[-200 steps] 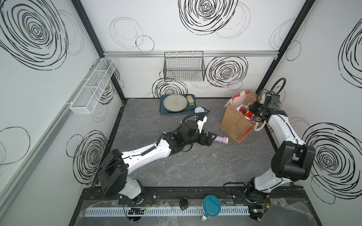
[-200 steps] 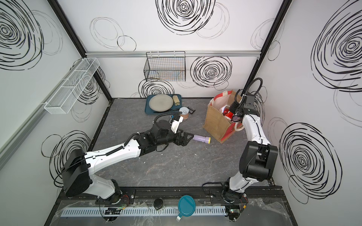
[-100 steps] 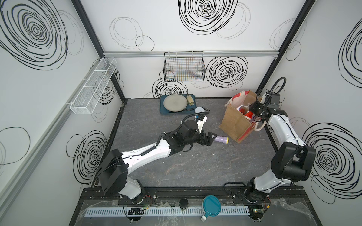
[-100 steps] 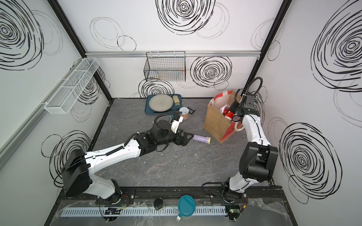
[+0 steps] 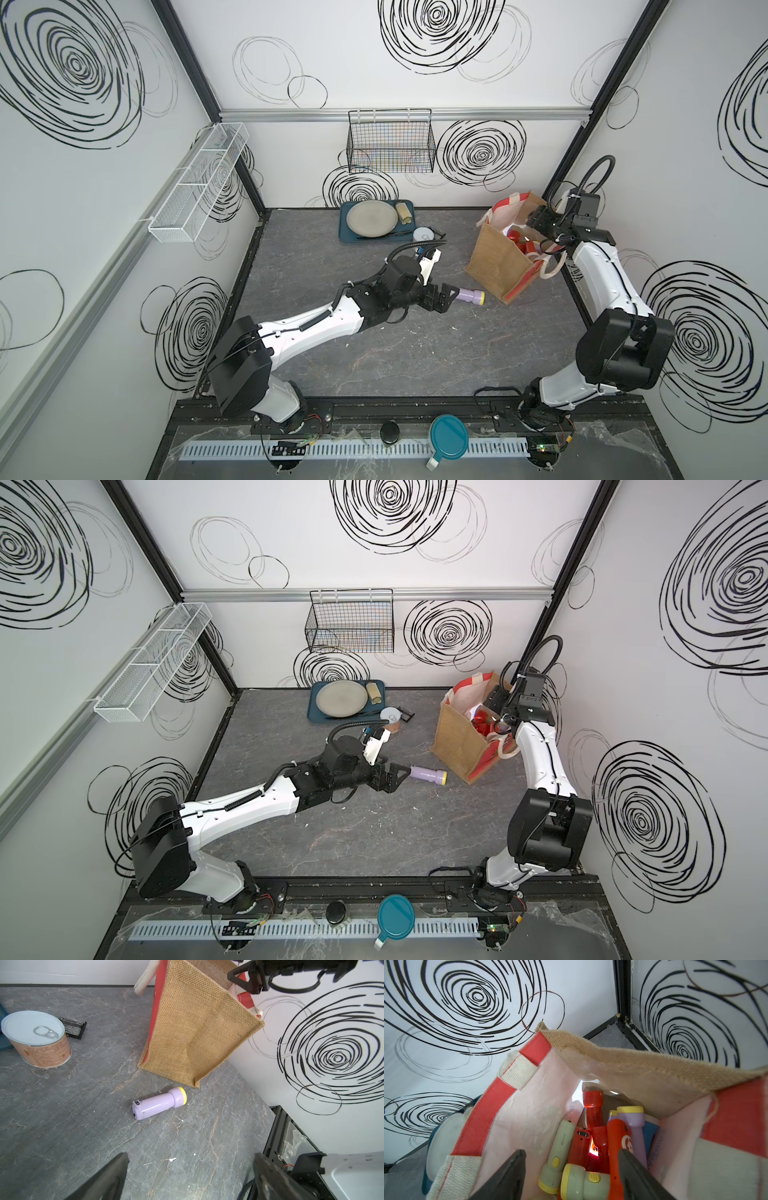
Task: Put the flashlights into the tote bags
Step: Place the flashlight in the canvas bag, then pick up the flashlight from the center of the board.
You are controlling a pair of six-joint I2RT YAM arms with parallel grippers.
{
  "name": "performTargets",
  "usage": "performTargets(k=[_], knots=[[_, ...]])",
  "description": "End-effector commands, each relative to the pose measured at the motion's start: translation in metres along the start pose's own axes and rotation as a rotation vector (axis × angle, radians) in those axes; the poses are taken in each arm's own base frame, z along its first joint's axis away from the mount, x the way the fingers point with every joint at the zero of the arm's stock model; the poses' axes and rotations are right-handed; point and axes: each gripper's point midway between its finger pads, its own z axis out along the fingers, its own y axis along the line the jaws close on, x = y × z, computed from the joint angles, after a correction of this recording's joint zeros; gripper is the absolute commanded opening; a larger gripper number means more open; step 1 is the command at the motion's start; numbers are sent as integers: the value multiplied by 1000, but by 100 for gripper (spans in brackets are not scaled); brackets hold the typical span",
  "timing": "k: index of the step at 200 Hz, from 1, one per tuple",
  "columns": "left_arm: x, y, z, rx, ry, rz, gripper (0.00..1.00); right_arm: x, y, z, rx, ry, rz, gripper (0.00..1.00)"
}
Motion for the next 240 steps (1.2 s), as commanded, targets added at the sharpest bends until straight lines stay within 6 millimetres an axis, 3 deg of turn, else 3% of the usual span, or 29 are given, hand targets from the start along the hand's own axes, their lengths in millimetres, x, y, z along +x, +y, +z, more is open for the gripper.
performTargets(k=[1, 35, 91, 121, 194, 240], knots=[[-2, 0, 5, -12, 1, 72, 97, -25, 17, -29, -10, -67, -33, 78], [8, 4, 16, -21, 50, 132, 97, -32, 35, -49, -30, -85, -66, 81], [23, 6, 43, 12, 117, 204, 97, -20, 68, -83, -54, -74, -117, 92], [29, 13, 58, 8, 146, 225, 97, -6, 83, -104, -77, -48, -146, 100], [38, 27, 96, 39, 210, 291, 99, 37, 90, -148, -86, 45, -151, 100], [56, 32, 117, 72, 273, 345, 99, 68, 98, -169, -128, 134, -187, 100]])
